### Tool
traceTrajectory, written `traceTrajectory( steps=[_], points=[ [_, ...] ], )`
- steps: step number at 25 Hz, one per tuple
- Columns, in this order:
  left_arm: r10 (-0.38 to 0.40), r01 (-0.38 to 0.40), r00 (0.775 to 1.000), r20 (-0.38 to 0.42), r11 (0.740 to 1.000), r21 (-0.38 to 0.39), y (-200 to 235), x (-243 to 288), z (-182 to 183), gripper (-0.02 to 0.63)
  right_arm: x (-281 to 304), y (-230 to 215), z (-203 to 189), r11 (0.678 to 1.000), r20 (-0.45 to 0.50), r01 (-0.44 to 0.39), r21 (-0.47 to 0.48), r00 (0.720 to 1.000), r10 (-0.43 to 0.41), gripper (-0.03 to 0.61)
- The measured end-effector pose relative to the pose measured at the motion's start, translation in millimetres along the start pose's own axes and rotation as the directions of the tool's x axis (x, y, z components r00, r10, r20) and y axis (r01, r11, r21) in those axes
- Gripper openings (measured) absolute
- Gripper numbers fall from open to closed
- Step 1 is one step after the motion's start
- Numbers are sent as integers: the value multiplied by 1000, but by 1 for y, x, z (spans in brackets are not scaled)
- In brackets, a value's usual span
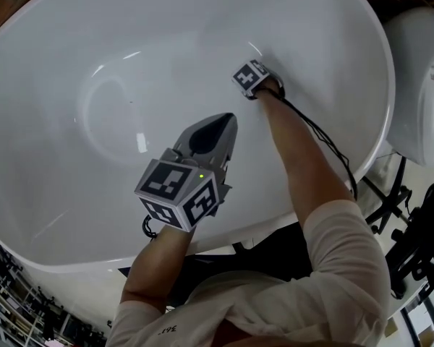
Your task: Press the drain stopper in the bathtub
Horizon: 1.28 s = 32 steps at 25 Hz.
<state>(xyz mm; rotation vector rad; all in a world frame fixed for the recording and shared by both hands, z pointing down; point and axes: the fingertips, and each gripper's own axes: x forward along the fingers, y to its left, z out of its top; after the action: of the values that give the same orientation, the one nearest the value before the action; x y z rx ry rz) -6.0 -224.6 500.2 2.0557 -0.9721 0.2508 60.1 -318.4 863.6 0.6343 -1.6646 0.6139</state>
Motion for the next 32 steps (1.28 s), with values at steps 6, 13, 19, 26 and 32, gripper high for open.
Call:
traceTrajectory(
  steps=[6,13,19,26,32],
  points=[
    [-16,16,1000,11,1000,-26,-5,-5,4,5,-1,2,3,996,-41,69,-53,997,-71,2],
    [1,0,1000,16,999,-35,2,-5,8,5,-3,3,0,989,38,-116,93,993,113,2],
    [4,-3,1000,16,999,-51,2,-7,8,5,-9,-5,-13,950,84,-166,263,985,149,0],
    [0,1,1000,18,998,-56,1,-7,8,5,-6,-3,-17,970,12,-106,219,994,106,0],
    [-4,5,1000,13,998,-66,-3,-7,6,5,-1,8,-12,997,-27,-2,71,1000,4,5]
  ],
)
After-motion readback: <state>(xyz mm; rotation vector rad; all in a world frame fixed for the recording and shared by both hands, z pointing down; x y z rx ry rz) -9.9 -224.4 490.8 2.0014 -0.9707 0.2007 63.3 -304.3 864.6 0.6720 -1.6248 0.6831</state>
